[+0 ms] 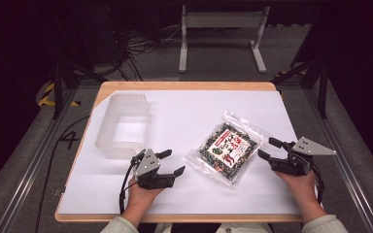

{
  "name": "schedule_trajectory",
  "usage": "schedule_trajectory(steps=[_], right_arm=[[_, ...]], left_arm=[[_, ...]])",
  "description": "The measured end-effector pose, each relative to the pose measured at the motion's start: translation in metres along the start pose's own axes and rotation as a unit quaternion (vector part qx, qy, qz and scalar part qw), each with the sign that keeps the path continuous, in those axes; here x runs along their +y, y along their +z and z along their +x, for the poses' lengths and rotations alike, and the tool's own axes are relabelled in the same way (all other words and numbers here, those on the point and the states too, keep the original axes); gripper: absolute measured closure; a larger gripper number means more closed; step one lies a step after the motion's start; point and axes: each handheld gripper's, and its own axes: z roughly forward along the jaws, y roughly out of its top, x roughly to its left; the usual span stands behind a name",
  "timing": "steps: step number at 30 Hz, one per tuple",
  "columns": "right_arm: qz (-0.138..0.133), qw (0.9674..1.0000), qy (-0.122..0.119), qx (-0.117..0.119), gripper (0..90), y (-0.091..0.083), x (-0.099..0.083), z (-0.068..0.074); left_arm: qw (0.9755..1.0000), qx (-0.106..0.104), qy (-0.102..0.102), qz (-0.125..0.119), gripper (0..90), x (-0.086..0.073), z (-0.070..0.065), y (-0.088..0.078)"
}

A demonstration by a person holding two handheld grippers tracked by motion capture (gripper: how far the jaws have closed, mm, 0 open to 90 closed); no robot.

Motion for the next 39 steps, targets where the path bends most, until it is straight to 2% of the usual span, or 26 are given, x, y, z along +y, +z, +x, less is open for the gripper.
schedule_trajectory(steps=[3,7,9,12,14,16,23,26,29,34,39], right_arm=[[0.012,0.9998,0.014,-0.005,31.0,0.007,0.005,-0.009],[0.012,0.9996,0.027,-0.007,29.4,0.012,0.009,-0.018],[0.018,0.9988,0.044,-0.009,28.1,0.017,0.012,-0.027],[0.020,0.9990,0.038,-0.011,28.1,0.020,0.013,-0.028],[0.028,0.9991,0.032,-0.004,32.4,0.024,0.014,-0.031],[0.042,0.9986,0.031,0.000,32.1,0.028,0.015,-0.034],[0.036,0.9981,0.049,-0.012,31.3,0.034,0.017,-0.049],[0.039,0.9966,0.072,-0.008,30.0,0.038,0.013,-0.054],[0.049,0.9960,0.073,-0.016,29.7,0.039,0.010,-0.057],[0.047,0.9961,0.066,-0.033,29.3,0.038,0.008,-0.061],[0.065,0.9927,0.089,-0.050,27.8,0.043,0.000,-0.070]], left_arm=[[1.0000,0.001,0.000,-0.001,27.5,0.000,0.000,0.000],[1.0000,0.001,0.001,0.000,27.4,0.000,0.000,0.000],[1.0000,0.001,-0.001,-0.001,27.4,0.000,0.000,-0.001],[1.0000,0.001,0.000,-0.001,27.3,0.000,0.000,-0.001],[1.0000,-0.001,0.002,0.002,27.2,-0.001,0.000,0.000],[1.0000,-0.001,0.003,0.005,27.1,-0.001,0.000,0.001],[0.9999,-0.001,0.007,0.007,26.9,-0.001,-0.001,0.002],[0.9999,-0.002,0.007,0.009,26.9,-0.001,-0.001,0.002],[0.9999,-0.004,0.006,0.009,26.8,-0.001,-0.001,0.003],[0.9999,-0.003,0.007,0.010,26.8,-0.001,-0.001,0.003],[0.9999,-0.004,0.008,0.013,26.8,-0.001,-0.002,0.003]])
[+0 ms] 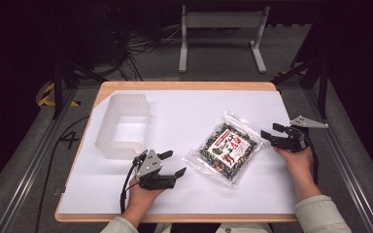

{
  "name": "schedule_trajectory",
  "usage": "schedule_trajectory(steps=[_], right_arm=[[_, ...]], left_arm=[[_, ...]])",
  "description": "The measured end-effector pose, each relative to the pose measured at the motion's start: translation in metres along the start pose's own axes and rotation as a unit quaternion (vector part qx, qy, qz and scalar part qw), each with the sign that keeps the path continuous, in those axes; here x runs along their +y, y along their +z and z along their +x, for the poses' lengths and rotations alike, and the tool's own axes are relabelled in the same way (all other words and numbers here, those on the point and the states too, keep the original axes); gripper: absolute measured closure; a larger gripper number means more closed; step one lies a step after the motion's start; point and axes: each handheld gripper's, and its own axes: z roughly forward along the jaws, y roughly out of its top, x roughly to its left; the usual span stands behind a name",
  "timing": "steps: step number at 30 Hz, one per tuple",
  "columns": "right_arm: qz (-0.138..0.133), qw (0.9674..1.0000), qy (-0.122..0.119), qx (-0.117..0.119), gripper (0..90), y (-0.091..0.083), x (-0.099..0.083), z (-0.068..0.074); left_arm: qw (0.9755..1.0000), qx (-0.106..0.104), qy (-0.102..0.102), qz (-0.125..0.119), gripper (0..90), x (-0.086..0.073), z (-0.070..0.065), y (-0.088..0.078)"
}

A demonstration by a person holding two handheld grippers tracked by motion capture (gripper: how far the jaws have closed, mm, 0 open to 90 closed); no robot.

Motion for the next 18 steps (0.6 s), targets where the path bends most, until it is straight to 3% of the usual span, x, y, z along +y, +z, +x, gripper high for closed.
schedule_trajectory(steps=[15,18], right_arm=[[0.054,0.9965,0.058,0.027,36.7,0.016,-0.013,-0.012],[0.057,0.9961,0.059,0.034,40.1,0.017,-0.014,-0.012]], left_arm=[[1.0000,0.002,0.003,0.001,26.8,0.000,-0.001,0.001],[1.0000,0.001,0.005,0.003,26.8,0.000,-0.001,0.001]])
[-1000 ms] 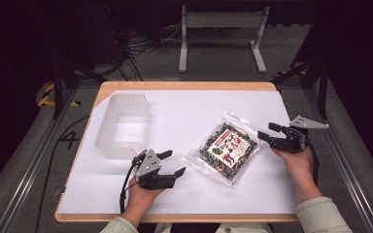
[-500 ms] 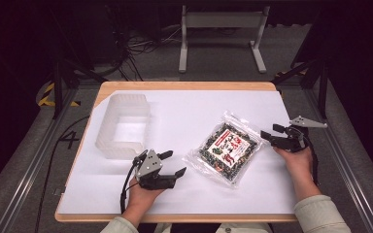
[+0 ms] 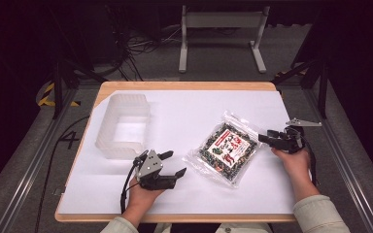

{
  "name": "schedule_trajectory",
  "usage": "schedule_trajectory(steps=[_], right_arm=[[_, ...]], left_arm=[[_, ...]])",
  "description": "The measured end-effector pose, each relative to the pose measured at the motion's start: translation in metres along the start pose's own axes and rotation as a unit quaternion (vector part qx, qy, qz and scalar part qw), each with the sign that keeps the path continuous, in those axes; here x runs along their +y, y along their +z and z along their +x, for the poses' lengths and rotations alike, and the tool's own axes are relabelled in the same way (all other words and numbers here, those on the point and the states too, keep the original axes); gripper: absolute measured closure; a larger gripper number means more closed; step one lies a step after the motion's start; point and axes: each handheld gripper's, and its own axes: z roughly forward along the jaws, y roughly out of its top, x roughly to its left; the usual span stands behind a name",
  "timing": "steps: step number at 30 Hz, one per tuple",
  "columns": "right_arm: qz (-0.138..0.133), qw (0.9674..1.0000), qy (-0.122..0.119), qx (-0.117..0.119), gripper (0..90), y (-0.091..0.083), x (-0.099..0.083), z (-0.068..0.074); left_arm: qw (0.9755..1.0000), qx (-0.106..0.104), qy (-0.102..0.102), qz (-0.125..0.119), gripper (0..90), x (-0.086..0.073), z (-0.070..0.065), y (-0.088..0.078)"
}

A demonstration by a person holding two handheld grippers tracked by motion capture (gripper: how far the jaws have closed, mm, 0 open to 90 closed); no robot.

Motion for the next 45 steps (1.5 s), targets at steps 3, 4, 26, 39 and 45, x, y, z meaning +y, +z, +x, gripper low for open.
schedule_trajectory(steps=[3,4,26,39,45], right_arm=[[0.006,1.0000,0.000,0.005,43.2,0.001,0.000,0.000],[0.007,1.0000,0.000,0.007,45.1,0.001,0.000,0.000],[0.037,0.9989,0.015,0.027,86.3,0.004,-0.001,-0.002],[0.026,0.9994,-0.017,0.012,89.3,-0.003,0.005,0.008],[-0.001,0.9990,-0.043,0.006,89.4,-0.017,0.014,0.021]], left_arm=[[1.0000,0.001,0.001,0.001,26.8,0.000,0.000,0.000],[1.0000,0.002,0.001,0.002,26.9,0.000,0.000,0.000],[0.9999,0.007,0.007,0.008,27.0,0.000,-0.001,0.000],[0.9999,0.009,0.005,0.004,26.8,0.000,-0.001,-0.001],[0.9999,0.007,0.005,-0.006,24.9,0.003,-0.002,-0.003]])
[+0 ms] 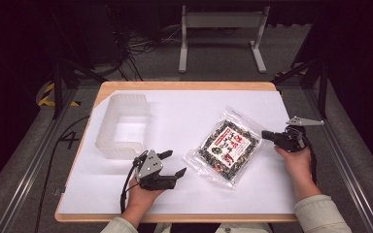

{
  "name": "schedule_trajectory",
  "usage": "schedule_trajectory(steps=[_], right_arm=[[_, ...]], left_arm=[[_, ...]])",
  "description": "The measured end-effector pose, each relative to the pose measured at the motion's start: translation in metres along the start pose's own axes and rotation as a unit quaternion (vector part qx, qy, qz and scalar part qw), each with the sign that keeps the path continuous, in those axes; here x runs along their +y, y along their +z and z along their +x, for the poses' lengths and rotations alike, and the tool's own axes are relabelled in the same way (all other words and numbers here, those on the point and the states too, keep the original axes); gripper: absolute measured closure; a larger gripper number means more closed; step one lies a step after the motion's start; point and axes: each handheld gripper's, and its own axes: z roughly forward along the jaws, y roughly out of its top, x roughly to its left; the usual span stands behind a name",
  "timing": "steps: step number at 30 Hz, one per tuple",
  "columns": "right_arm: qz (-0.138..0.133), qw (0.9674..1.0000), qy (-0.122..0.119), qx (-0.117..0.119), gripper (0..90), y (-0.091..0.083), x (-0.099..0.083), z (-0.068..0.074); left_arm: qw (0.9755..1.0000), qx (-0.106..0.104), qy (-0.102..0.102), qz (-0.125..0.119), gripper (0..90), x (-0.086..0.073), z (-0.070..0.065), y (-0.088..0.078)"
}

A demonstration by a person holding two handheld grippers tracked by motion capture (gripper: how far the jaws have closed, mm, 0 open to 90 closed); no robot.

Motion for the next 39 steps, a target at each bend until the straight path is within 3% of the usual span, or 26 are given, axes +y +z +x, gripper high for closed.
schedule_trajectory(steps=[5,9,13,17,20,26,27,30,31,35,36,39], right_arm=[[-0.016,0.9997,-0.017,-0.001,89.4,-0.011,0.010,0.010],[-0.036,0.9986,-0.037,0.002,89.5,-0.022,0.019,0.020],[-0.059,0.9969,-0.053,0.009,89.5,-0.033,0.028,0.032],[-0.070,0.9954,-0.064,0.013,89.5,-0.040,0.033,0.040],[-0.088,0.9926,-0.081,0.020,89.5,-0.050,0.040,0.052],[-0.113,0.9871,-0.108,0.031,89.5,-0.065,0.050,0.071],[-0.117,0.9863,-0.112,0.032,89.5,-0.067,0.051,0.074],[-0.128,0.9830,-0.126,0.038,89.5,-0.074,0.056,0.084],[-0.132,0.9815,-0.132,0.041,89.5,-0.076,0.057,0.088],[-0.140,0.9787,-0.143,0.046,89.6,-0.080,0.060,0.096],[-0.147,0.9758,-0.154,0.050,89.5,-0.084,0.062,0.104],[-0.153,0.9731,-0.164,0.053,89.6,-0.088,0.064,0.113]], left_arm=[[1.0000,-0.003,-0.007,-0.003,21.6,0.005,-0.001,-0.002],[0.9999,0.003,-0.011,0.009,16.5,0.010,-0.004,-0.003],[0.9996,-0.007,-0.026,0.009,12.4,0.014,-0.004,-0.005],[0.9995,-0.016,-0.025,0.014,11.4,0.017,-0.002,-0.007],[0.9989,-0.029,-0.033,0.016,12.0,0.021,-0.001,-0.010],[0.9989,-0.018,-0.042,0.012,13.4,0.025,0.000,-0.013],[0.9981,-0.024,-0.056,0.006,13.5,0.026,0.001,-0.014],[0.9974,-0.027,-0.068,-0.004,15.8,0.027,0.003,-0.016],[0.9960,-0.032,-0.082,-0.011,16.0,0.029,0.005,-0.018],[0.9958,-0.030,-0.084,-0.020,16.8,0.033,0.006,-0.021],[0.9956,-0.032,-0.085,-0.026,17.6,0.035,0.006,-0.023],[0.9958,-0.028,-0.083,-0.025,18.2,0.037,0.006,-0.023]])
